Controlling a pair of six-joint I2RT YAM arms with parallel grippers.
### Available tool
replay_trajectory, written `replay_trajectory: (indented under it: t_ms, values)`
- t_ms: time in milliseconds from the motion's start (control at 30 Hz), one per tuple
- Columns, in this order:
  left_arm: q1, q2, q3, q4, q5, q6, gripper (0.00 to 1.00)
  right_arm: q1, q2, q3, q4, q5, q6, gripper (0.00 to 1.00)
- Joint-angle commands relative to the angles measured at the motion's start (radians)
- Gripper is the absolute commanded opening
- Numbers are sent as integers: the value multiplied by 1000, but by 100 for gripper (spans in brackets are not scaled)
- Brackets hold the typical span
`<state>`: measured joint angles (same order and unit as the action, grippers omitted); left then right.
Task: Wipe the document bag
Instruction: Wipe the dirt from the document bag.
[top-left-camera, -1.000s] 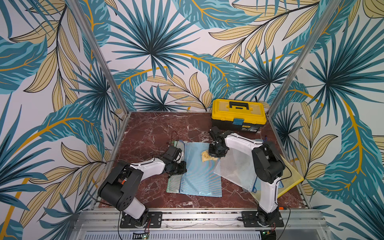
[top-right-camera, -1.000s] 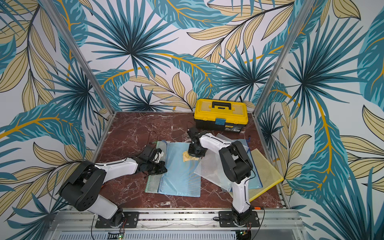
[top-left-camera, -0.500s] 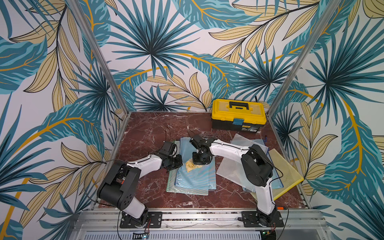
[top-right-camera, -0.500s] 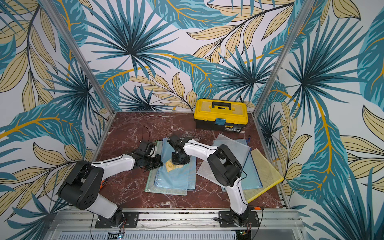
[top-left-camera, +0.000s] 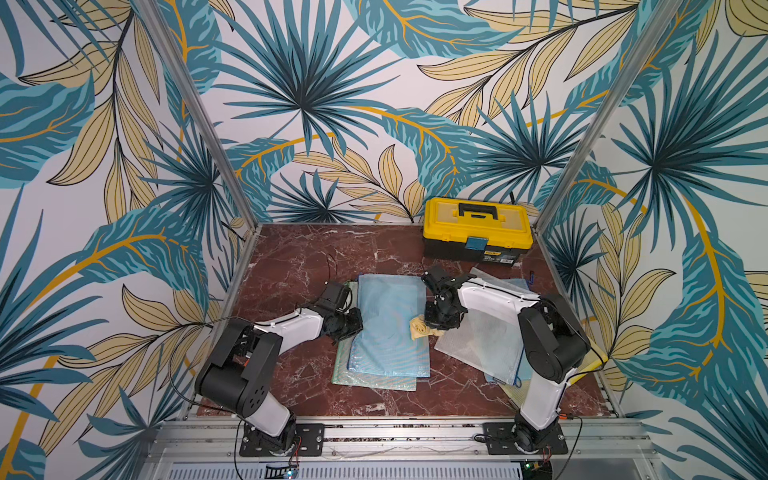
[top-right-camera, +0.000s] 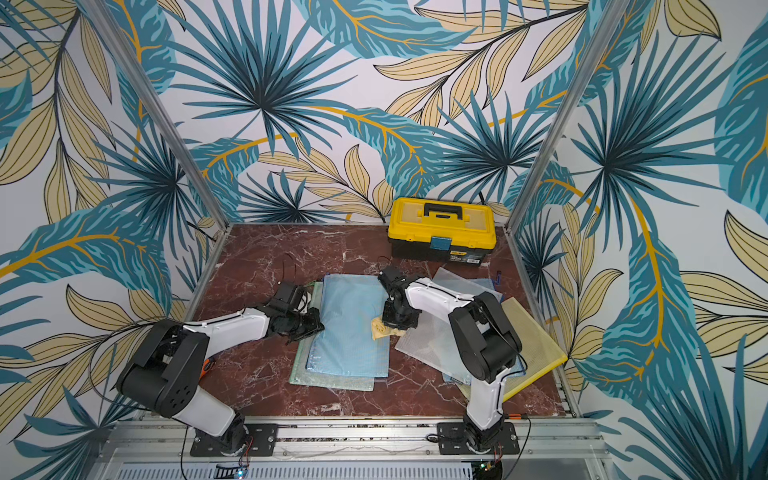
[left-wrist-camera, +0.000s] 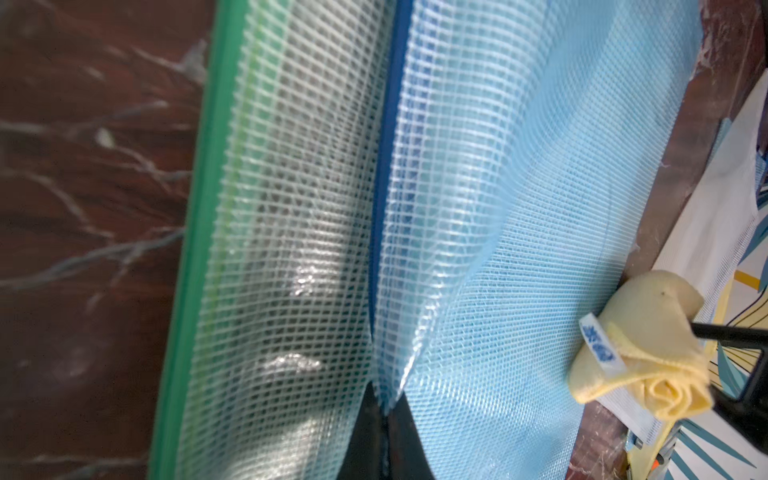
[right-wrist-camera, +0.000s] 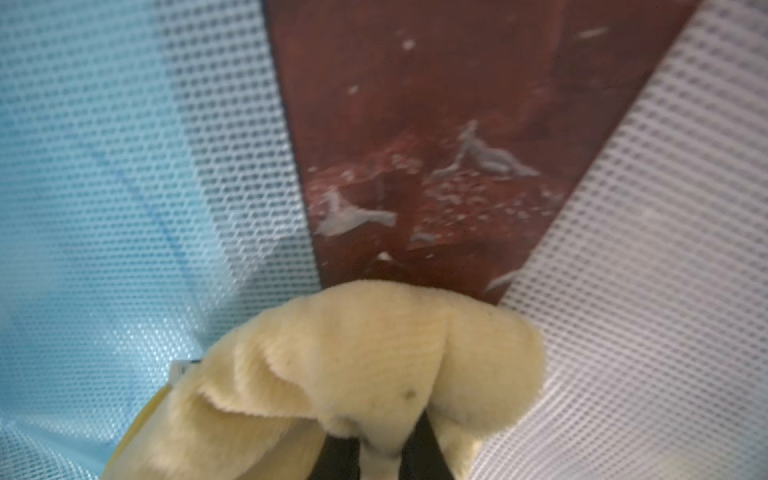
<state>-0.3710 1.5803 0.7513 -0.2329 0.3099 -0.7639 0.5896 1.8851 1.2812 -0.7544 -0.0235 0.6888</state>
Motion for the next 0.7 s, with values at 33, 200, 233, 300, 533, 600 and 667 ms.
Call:
replay_trajectory:
  t_ms: [33, 200, 233, 300, 533, 600, 667]
  values:
    - [5, 18, 16, 47, -28, -56, 0, 190, 119, 157, -51, -26, 35, 0]
    - [4, 32, 39, 46, -11, -60, 0, 276, 193, 179, 29, -111, 97, 0]
    - [3, 31, 40, 46, -10, -59, 0, 275, 189, 161, 33, -104, 100, 0]
    - [4, 29, 38, 45, -7, -54, 0, 253, 158, 102, 27, -66, 90, 0]
    - [6, 21, 27, 47, -12, -51, 0, 29, -97, -207, 5, 35, 48, 0]
    - [5, 26, 35, 47, -10, -51, 0, 42, -125, -172, -51, 75, 36, 0]
    - [4, 26, 45, 46, -14, -51, 0, 94, -109, -110, -58, 61, 45, 0]
